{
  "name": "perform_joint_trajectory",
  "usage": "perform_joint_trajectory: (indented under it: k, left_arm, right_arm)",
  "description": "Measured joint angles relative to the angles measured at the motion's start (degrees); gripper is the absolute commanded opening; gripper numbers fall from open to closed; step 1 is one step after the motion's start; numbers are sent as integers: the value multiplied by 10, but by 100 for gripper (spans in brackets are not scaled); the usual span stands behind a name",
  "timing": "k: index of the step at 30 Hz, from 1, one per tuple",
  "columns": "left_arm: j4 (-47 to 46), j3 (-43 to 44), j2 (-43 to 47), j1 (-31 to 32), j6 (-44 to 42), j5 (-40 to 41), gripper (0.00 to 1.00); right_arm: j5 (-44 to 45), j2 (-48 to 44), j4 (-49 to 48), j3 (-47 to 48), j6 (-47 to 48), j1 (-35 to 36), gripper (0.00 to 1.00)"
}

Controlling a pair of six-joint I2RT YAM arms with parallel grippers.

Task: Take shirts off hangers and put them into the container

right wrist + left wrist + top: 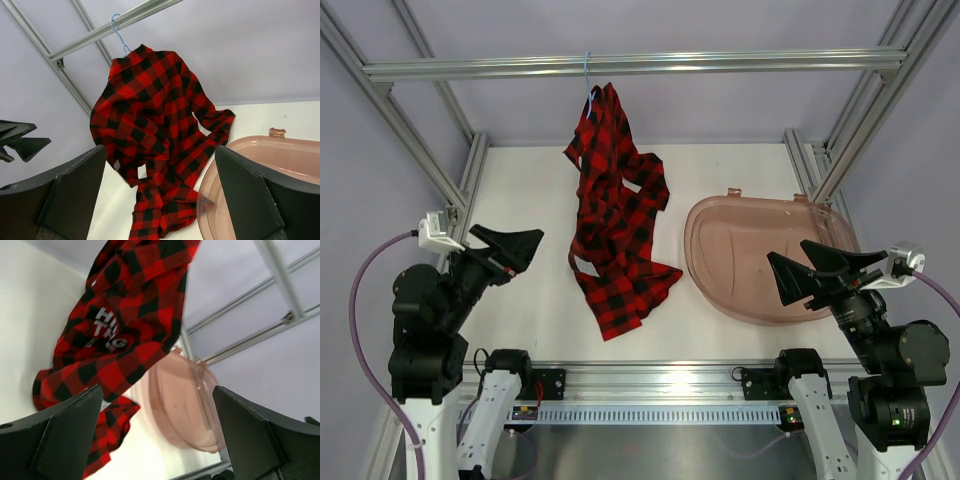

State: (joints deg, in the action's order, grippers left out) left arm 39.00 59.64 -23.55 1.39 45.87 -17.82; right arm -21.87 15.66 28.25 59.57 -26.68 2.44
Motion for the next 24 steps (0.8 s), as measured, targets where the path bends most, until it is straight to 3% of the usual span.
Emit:
perform_joint_trajectory:
  k: [5, 15, 19, 22, 24]
  left_arm:
    - [45, 31, -85, 0, -32, 0, 99]
    - [55, 64, -160, 20, -126, 42, 99]
    - [49, 110, -240, 122, -154, 168, 99]
    - [49, 196, -332, 223, -178, 277, 99]
    - [31, 241, -379, 252, -191, 308, 99]
  right_arm:
    - [-2, 7, 5, 0, 0, 0, 100]
    - [-13, 25, -10, -41, -1, 0, 100]
    - [-14, 39, -20, -49, 0, 0, 99]
    - [-14, 52, -25, -51, 2, 0, 99]
    - [-13, 57, -30, -53, 4, 0, 99]
